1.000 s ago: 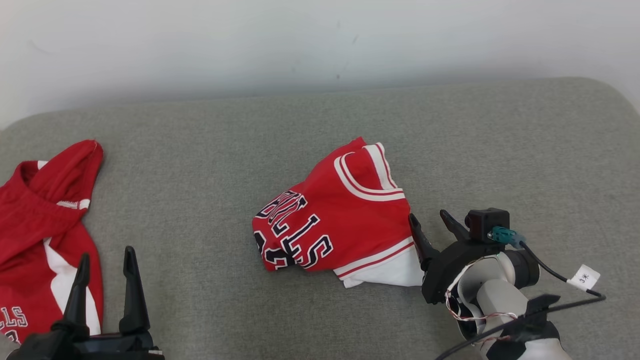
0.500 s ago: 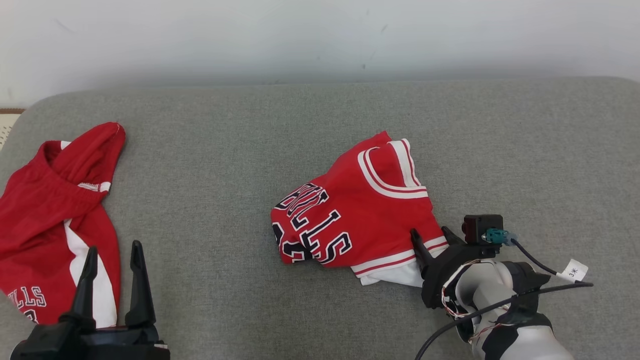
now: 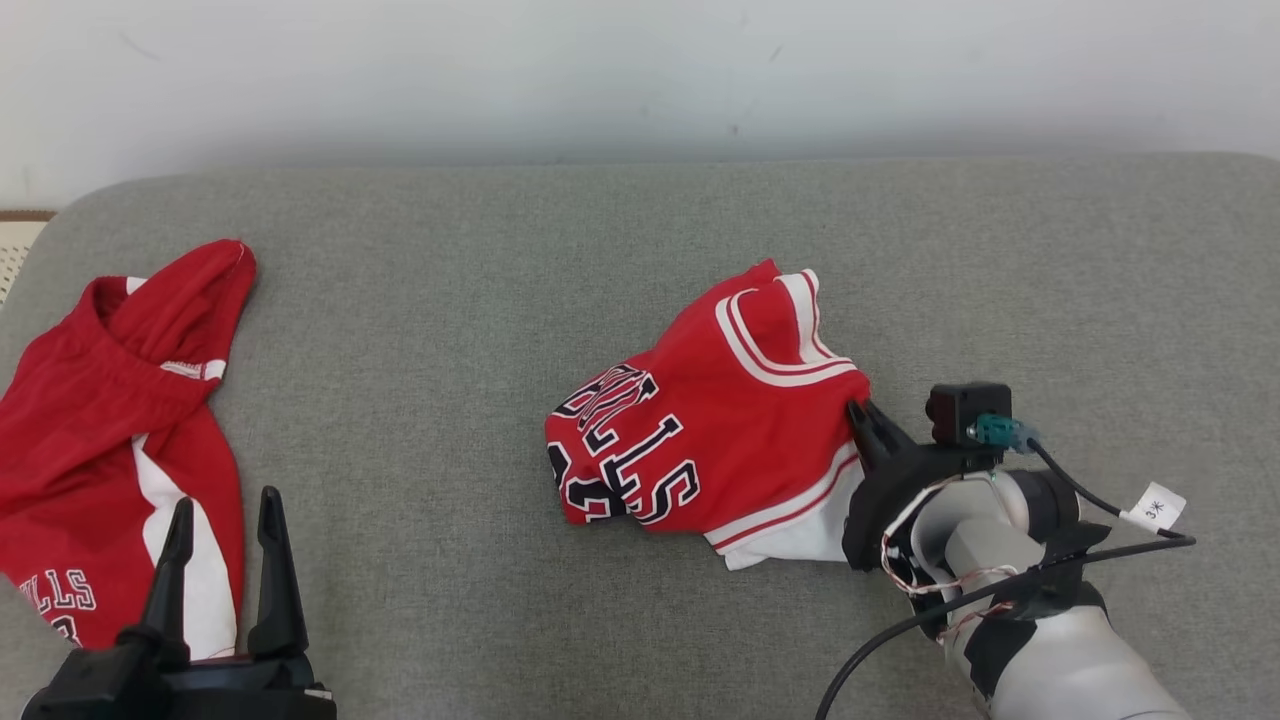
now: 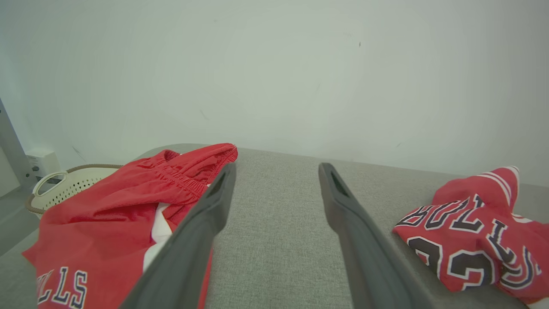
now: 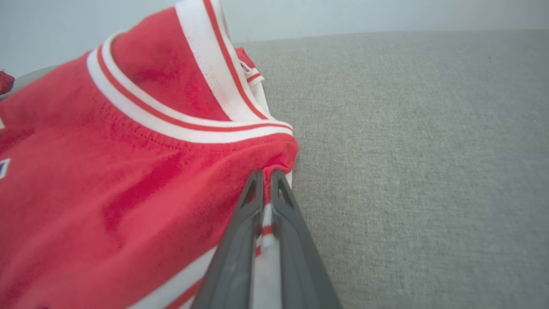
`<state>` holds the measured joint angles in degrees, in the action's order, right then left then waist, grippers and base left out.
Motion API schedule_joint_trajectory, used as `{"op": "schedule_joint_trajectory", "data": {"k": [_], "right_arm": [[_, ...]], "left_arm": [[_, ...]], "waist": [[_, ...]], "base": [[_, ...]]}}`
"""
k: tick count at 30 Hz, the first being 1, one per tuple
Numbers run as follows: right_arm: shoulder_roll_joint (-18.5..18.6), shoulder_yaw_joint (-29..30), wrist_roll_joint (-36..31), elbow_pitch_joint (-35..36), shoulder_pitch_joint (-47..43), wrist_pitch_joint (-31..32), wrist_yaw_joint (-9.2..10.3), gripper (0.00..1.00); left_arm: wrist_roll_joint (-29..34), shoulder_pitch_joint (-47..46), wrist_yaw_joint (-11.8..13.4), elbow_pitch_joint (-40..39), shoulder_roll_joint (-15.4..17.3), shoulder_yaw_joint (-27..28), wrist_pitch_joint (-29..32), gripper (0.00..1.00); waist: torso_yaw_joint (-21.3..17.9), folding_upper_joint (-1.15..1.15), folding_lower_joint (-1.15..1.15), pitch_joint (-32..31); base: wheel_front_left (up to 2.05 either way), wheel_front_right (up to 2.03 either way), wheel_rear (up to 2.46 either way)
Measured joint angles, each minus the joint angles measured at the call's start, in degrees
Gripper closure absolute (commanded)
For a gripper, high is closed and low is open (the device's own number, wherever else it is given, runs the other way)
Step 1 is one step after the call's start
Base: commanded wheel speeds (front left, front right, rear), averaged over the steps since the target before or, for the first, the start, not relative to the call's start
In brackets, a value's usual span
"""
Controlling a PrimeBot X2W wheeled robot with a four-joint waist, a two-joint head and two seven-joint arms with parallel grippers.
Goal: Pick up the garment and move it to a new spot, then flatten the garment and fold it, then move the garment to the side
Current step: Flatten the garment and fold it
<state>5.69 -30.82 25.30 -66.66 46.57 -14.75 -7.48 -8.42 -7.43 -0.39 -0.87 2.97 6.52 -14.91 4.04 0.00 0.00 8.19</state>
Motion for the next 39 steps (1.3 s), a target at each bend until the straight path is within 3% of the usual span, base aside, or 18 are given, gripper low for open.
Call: {"op": "schedule_joint_trajectory", "data": {"k": [9, 18, 39], "right_arm": [[0.7, -1.5, -0.7, 11.7, 1.4, -0.4, 0.00, 1.00], [1.8, -4.1, 0.2, 16.0, 1.1, -0.4, 0.01, 1.00], [0.1, -9.2, 4.8, 27.7, 8.5, -0.4, 0.00, 1.00]], "left_arm": [[-0.2, 0.5, 0.1, 0.7, -0.1, -0.1, 0.0, 0.00], [-1.2, 2.9, 2.0, 0.2, -0.1, -1.5, 0.0, 0.00], [-1.8, 4.3, 2.6, 0.3, -0.1, -2.3, 0.0, 0.00]], "waist": [[-1.2, 0.00, 0.00, -2.5], [-1.7, 0.00, 0.00, -4.9], [-1.6, 0.00, 0.00, -7.6]], "base": [[0.00, 0.00, 0.00], [0.00, 0.00, 0.00], [0.00, 0.00, 0.00]]}}
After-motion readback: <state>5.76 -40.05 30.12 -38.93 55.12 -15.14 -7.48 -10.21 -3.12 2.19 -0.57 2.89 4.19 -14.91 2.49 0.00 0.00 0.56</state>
